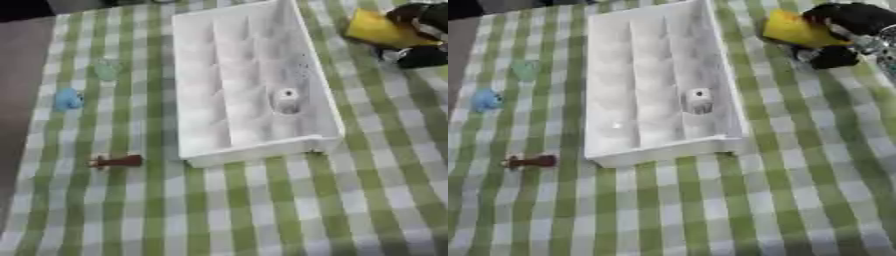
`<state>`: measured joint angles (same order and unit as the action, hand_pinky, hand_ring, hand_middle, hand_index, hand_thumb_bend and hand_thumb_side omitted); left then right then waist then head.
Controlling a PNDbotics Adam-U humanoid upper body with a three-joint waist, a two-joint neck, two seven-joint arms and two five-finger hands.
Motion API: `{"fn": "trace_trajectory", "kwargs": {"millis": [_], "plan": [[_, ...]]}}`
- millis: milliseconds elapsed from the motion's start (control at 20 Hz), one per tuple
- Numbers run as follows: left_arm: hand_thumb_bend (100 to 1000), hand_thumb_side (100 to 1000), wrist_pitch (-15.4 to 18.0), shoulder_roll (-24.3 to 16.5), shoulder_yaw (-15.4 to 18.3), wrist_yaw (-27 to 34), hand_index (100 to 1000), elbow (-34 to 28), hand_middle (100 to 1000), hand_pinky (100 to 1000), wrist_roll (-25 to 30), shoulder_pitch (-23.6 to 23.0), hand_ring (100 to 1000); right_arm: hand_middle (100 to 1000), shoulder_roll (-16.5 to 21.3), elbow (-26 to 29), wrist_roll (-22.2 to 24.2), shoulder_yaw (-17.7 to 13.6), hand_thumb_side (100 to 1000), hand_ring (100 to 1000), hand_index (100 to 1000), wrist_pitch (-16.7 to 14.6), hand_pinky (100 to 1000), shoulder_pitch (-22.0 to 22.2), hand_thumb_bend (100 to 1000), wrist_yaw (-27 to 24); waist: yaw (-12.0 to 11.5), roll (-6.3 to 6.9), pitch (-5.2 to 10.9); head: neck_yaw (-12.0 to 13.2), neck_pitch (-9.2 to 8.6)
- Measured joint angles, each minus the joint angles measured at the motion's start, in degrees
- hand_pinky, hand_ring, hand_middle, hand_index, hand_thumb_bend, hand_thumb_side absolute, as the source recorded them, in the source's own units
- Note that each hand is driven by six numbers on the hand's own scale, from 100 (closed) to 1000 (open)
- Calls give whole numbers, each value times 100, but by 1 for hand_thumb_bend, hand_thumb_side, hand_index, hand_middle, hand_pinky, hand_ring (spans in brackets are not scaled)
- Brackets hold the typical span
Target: Pick up objects on the table and place them in the box.
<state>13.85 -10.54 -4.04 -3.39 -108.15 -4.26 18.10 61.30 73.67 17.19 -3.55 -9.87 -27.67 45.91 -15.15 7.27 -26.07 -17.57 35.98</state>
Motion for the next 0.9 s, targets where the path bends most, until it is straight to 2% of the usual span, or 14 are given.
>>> {"fn": "trace_trajectory", "kwargs": {"millis": [50,100,300,350,550,600,900], "plan": [[100,837,0,0,0,2,767,0,699,790,0,0,1000,850,2,0,32,-5,492,762,1000,4,648,0,261,0,1,0,0,-3,-25],[100,837,0,0,0,3,767,0,699,790,1,0,1000,827,3,0,71,-18,346,720,1000,11,593,0,259,0,1,0,0,-7,-37],[100,837,4,0,0,3,766,0,699,790,6,0,1000,797,37,1,152,-47,345,666,1000,68,527,-1,236,-1,1,0,0,-8,-87],[100,836,7,0,0,3,766,0,699,789,9,0,1000,760,42,1,157,-53,335,593,1000,81,455,0,211,-2,1,0,0,-8,-94],[100,836,12,0,0,4,766,0,699,789,15,0,1000,744,47,1,80,-67,328,569,1000,132,436,41,198,-3,6,0,0,-8,-135],[100,836,13,0,0,4,766,0,699,789,16,0,1000,694,49,1,47,-68,305,522,992,139,372,44,153,-3,7,0,0,-8,-135],[100,836,14,0,0,4,766,0,700,789,32,0,1000,665,49,1,-254,-69,283,498,973,180,338,94,123,-3,16,0,0,-8,-135]]}}
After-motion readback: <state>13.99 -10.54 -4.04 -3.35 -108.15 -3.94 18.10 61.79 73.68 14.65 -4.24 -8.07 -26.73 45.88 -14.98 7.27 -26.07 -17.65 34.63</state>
